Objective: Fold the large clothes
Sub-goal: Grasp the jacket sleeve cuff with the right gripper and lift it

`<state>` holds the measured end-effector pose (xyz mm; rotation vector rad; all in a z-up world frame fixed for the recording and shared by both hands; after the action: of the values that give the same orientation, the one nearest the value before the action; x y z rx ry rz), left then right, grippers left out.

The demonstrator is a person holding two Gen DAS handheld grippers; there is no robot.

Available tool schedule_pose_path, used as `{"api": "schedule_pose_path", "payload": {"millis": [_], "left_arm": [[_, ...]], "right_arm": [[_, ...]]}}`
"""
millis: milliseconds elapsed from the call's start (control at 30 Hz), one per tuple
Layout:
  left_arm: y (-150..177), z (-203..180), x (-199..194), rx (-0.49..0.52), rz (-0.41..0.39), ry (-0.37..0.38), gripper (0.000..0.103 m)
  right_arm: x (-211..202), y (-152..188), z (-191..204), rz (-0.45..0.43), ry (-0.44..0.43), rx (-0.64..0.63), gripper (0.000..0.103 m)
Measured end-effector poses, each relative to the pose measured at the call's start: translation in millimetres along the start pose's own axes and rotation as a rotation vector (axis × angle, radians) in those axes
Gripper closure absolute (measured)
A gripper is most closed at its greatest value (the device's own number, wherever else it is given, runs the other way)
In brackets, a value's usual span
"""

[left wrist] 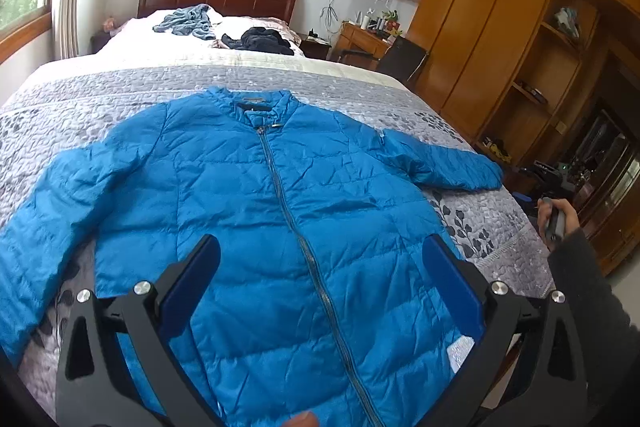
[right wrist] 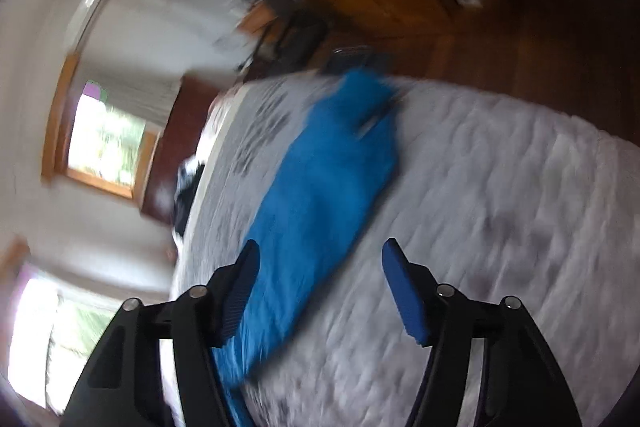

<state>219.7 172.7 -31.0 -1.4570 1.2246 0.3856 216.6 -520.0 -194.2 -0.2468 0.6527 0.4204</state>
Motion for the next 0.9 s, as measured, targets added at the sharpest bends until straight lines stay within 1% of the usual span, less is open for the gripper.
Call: {"api": "schedule_pose_path", "payload": {"millis": [67, 133, 167, 300, 400, 467, 567, 600, 633, 700, 800, 867, 900], "left_arm": [[-4, 0, 5, -0.004, 0.006, 0.001, 0.003], [-8, 1, 10, -0.019, 0.014, 0.012, 0.003], [-11, 3, 12, -0.025, 0.018, 0.018, 0.003], [-21, 8, 24, -0.058, 0.033, 0.049, 0.003], [-30, 16, 34, -0.102, 0.068, 0.097, 0.003], [-34, 22, 39, -0.131, 0.086, 0.123, 0.003], [-39, 32, 42, -0.157, 0.101, 0.135, 0.003], [-39, 34, 42, -0.161, 0.104, 0.139, 0.003], [-41, 37, 42, -0.169, 0.109, 0.146, 0.003], [-42, 42, 40, -0.177, 0.12, 0.154, 0.003], [-41, 46, 33, -0.177, 0.124, 0.185, 0.003], [-42, 47, 27, -0.168, 0.113, 0.188, 0.003], [-44, 47, 23, -0.16, 0.103, 0.184, 0.003]], "right_arm": [[8, -23, -21, -0.002, -0.032, 0.071, 0.043], [17, -37, -33, 0.011, -0.062, 0.113, 0.049], [23, -42, -37, 0.019, -0.065, 0.119, 0.049], [39, -54, -36, 0.038, -0.062, 0.095, 0.049], [44, -57, -34, 0.042, -0.066, 0.074, 0.049], [48, -66, -28, 0.045, -0.067, 0.066, 0.049], [55, -65, -23, 0.05, -0.044, 0.05, 0.066], [55, -66, -23, 0.06, -0.057, 0.049, 0.08], [56, -65, -21, 0.064, -0.069, 0.046, 0.084], [49, -66, -6, 0.042, -0.059, 0.013, 0.092], [34, -64, 36, -0.004, -0.034, -0.077, 0.095], [20, -54, 76, -0.039, -0.025, -0.166, 0.096], [12, -45, 104, -0.065, -0.004, -0.231, 0.096]]}}
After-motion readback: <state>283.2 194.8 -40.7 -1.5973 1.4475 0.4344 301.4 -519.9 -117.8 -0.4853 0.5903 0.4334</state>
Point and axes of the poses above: each gripper's, at about its wrist camera, not at the fingertips, and x roughly the way its jaws point, z to its left, y to its underside, the point moved 6 cm from there along x, roughly the way its jaws point, and after that the axes turned 14 degrees about z, right-handed, at the moved point
